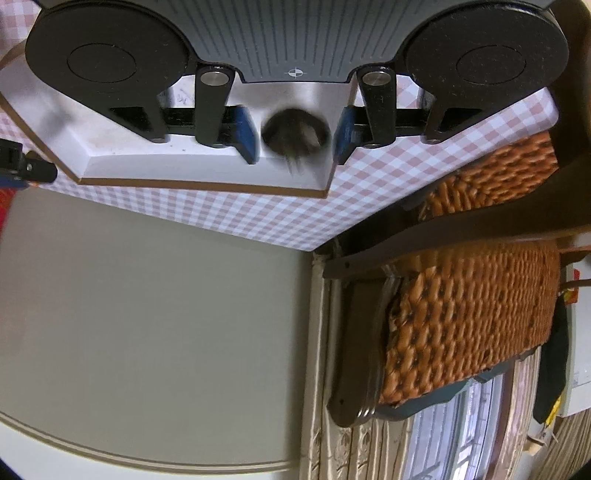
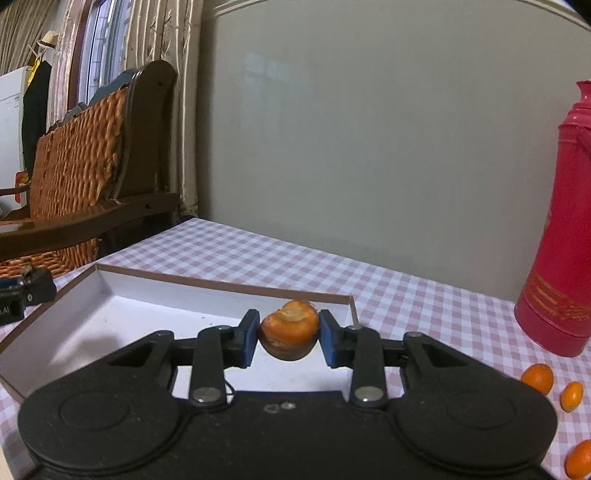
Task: Organize fruits
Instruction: 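Open both tools to drop the mangosteen and orange piece into the box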
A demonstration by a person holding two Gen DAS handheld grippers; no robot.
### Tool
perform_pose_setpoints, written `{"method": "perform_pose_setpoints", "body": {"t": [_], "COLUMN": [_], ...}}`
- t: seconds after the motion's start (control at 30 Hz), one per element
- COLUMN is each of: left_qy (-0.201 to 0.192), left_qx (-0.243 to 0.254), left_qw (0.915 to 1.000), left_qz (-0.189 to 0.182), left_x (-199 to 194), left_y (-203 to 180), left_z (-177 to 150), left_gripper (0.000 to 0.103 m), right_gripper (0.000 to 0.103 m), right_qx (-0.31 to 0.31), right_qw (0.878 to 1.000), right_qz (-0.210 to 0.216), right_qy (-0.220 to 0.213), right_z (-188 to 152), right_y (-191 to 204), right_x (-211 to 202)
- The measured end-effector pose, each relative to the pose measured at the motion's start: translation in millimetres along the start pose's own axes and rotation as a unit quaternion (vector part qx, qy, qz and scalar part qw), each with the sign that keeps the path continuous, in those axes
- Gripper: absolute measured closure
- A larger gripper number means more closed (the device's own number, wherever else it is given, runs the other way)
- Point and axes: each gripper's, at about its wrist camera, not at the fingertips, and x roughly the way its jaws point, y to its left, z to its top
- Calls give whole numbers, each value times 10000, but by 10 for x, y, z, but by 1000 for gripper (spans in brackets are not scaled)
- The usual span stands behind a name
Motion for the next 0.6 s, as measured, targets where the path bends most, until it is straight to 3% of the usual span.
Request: {"method": "perform_pose_setpoints", "body": {"t": [0.03, 0.07, 0.1, 0.6], "left_qy": [-155, -382, -436, -400], "left_qx": [-42, -20, 13, 91], "left_qw": [9998, 9990, 9988, 9990], "left_qz": [150, 235, 221, 166], "left_x": [-36, -73, -86, -110], "left_y": [4, 4, 6, -55], "left_z": [-7, -5, 7, 12], "left_gripper": [1, 0, 0, 0], "right_gripper": [24, 9, 6, 6], "right_qx": [-19, -54, -65, 27], "right_qw": [9999, 9994, 9987, 9994], "right_qz": [-95, -228, -302, -159], "right_qy": [-62, -264, -411, -290], "right_z": [12, 7, 8, -43], "right_y": [-1, 0, 4, 47], "right_x": [0, -27, -35, 43]}}
